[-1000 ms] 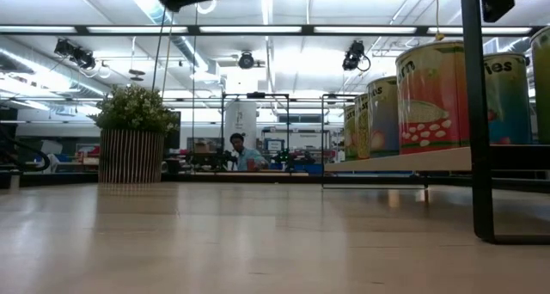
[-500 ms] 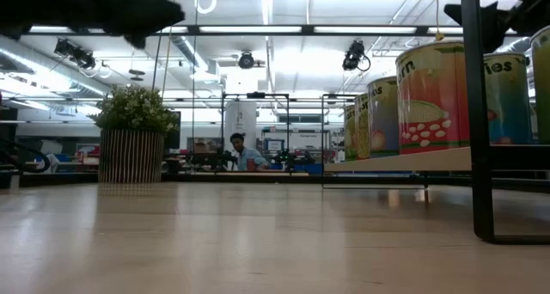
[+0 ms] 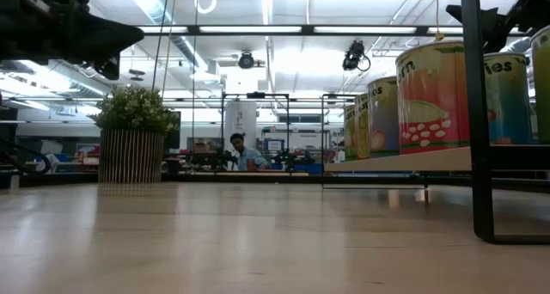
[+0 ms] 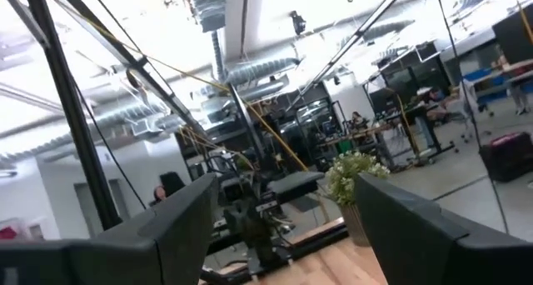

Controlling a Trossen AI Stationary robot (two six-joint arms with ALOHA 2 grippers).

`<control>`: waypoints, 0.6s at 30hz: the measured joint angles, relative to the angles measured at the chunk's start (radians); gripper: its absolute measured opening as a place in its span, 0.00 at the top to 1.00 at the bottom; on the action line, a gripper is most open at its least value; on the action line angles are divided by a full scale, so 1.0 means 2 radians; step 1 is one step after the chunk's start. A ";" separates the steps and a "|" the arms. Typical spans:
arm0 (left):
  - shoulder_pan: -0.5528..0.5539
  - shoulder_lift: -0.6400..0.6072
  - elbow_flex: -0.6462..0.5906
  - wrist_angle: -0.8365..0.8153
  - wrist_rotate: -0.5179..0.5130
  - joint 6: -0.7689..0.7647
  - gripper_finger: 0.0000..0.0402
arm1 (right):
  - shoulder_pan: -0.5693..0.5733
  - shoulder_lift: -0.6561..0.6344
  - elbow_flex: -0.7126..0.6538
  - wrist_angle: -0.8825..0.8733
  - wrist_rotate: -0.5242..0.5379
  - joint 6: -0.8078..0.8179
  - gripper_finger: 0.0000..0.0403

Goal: Pick and place cans onto a shelf
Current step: Return to Home Position

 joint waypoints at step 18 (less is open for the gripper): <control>-0.032 -0.164 0.000 -0.176 0.038 -0.069 0.95 | 0.000 0.002 0.000 -0.001 0.002 0.019 0.28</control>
